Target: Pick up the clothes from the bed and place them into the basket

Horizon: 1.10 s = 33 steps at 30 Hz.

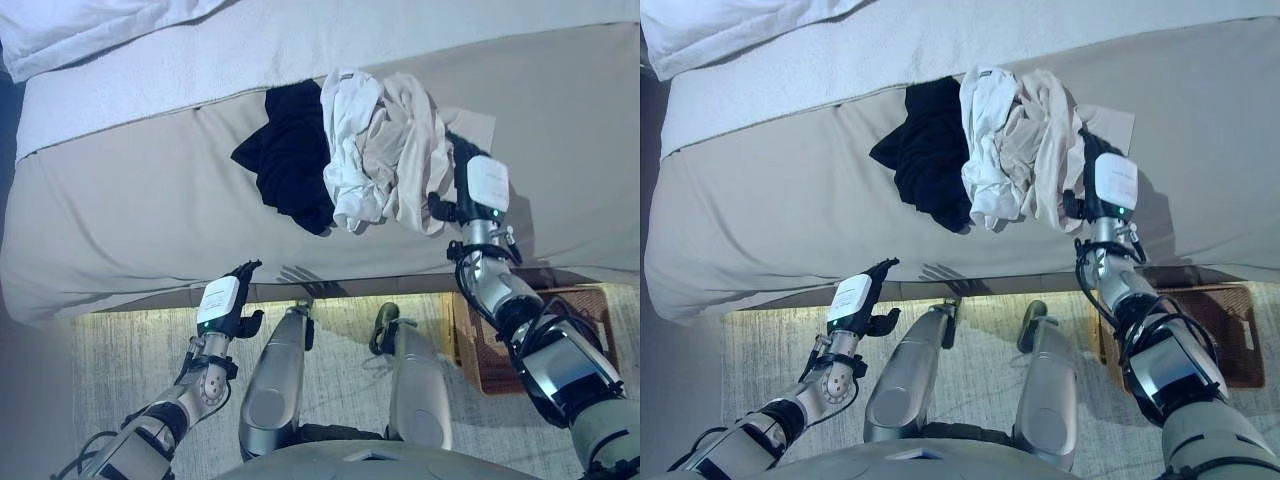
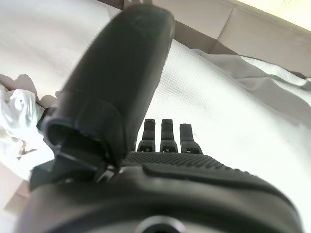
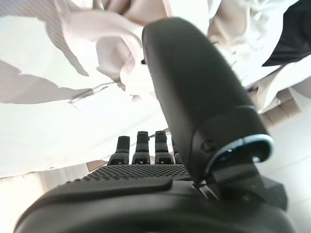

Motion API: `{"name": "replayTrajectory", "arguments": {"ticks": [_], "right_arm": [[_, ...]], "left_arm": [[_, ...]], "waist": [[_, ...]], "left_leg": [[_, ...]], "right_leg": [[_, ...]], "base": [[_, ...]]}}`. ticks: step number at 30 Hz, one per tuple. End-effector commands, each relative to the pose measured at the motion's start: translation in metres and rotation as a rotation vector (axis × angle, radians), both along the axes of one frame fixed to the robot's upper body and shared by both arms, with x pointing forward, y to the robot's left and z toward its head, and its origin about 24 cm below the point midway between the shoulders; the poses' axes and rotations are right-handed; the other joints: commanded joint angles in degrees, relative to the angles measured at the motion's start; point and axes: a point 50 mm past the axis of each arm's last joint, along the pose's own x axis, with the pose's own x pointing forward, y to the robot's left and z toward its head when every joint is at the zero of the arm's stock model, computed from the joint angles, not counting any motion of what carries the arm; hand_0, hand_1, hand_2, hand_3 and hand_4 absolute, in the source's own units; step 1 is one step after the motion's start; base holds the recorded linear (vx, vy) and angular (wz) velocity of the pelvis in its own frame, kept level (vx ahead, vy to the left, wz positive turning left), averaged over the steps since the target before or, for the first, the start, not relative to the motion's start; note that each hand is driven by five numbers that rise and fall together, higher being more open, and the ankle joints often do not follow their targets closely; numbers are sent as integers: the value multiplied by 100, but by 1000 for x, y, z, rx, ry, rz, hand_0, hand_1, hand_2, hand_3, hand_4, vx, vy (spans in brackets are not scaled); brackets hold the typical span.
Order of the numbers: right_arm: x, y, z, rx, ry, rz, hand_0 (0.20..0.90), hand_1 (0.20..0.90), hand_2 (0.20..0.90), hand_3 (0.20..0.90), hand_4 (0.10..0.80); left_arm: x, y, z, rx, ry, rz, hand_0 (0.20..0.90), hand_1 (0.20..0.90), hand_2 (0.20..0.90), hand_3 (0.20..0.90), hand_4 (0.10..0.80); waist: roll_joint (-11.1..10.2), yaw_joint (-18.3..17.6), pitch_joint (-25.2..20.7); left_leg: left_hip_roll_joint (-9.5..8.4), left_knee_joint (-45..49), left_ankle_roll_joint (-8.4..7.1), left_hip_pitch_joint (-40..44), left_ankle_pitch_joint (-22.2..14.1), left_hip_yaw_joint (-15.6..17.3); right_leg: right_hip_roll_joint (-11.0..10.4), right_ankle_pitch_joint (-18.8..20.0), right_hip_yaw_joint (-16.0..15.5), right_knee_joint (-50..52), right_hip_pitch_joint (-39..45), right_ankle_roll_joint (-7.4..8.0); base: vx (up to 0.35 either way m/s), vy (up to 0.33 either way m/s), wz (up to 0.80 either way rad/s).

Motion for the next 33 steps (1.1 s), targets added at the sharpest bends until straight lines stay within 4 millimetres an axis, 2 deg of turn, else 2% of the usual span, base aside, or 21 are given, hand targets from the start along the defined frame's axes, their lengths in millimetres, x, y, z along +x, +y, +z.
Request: {"name": "replayTrajectory", "arguments": {"ticks": [1, 7, 8, 10, 17, 19, 23, 28, 33], "right_arm": [[8, -13, 51, 6, -166, -27, 900, 900, 900, 900, 800], [17, -23, 80, 43, -180, -84, 900, 900, 900, 900, 800], [18, -25, 85, 45, -180, -95, 900, 900, 900, 900, 800], [20, -31, 97, 57, -194, -127, 900, 900, 900, 900, 800], [26, -36, 128, 84, -186, -123, 900, 900, 900, 900, 800], [29, -38, 141, 86, -146, -99, 900, 900, 900, 900, 800], [31, -46, 153, 69, -76, -117, 900, 900, 900, 900, 800], [31, -52, 169, 96, -83, -137, 900, 900, 900, 900, 800], [32, -51, 194, 100, -90, -126, 900, 900, 900, 900, 800]], "left_arm": [[3, -5, 17, -77, -131, 15, 900, 900, 900, 900, 800], [15, -11, 31, -109, -197, 12, 900, 900, 900, 900, 800], [16, -11, 32, -113, -208, 12, 900, 900, 900, 900, 800], [18, -12, 38, -128, -248, 12, 900, 900, 900, 900, 800], [20, -12, 50, -148, -319, -4, 900, 900, 900, 900, 800], [21, -11, 54, -160, -348, 0, 900, 900, 900, 900, 800], [24, -10, 65, -163, -411, -9, 900, 900, 900, 900, 800], [27, -4, 79, -170, -481, -10, 900, 900, 900, 900, 800], [32, -2, 91, -199, -545, 7, 900, 900, 900, 900, 800]], "waist": [[17, -16, -385], [99, -5, -306], [111, 14, -293], [142, 40, -268], [230, 60, -184], [252, 70, -159], [257, 119, -130], [258, 223, -84], [294, 348, -21]], "left_leg": [[-79, 963, 379, -227, -826, 572], [-140, 1741, 490, -832, -1101, 621], [-159, 1931, 487, -864, -1316, 601], [-158, 2245, 521, -1117, -1411, 613], [-150, 3028, 531, -1830, -1560, 618], [-140, 3299, 543, -2081, -1620, 633], [-158, 3732, 555, -2455, -1717, 628], [-198, 4206, 558, -2838, -1816, 565], [-245, 4599, 539, -3255, -1865, 533]], "right_leg": [[263, 137, -4, 240, -54, -186], [293, -94, 87, 1029, -734, -282], [314, -282, 143, 1218, -789, -239], [312, -358, 171, 1505, -1076, -270], [350, -502, 245, 2187, -1779, -318], [320, -568, 251, 2470, -2028, -327], [288, -654, 244, 2875, -2363, -331], [213, -754, 192, 3358, -2707, -314], [160, -837, 176, 3811, -3105, -297]], "base": [[-29, 48, 2], [-11, 45, 4], [62, 13, 7], [22, 14, 4], [-10, 11, -2], [-32, 38, -5], [-9, 4, 7], [7, -24, -6], [-28, -41, 14]]}}
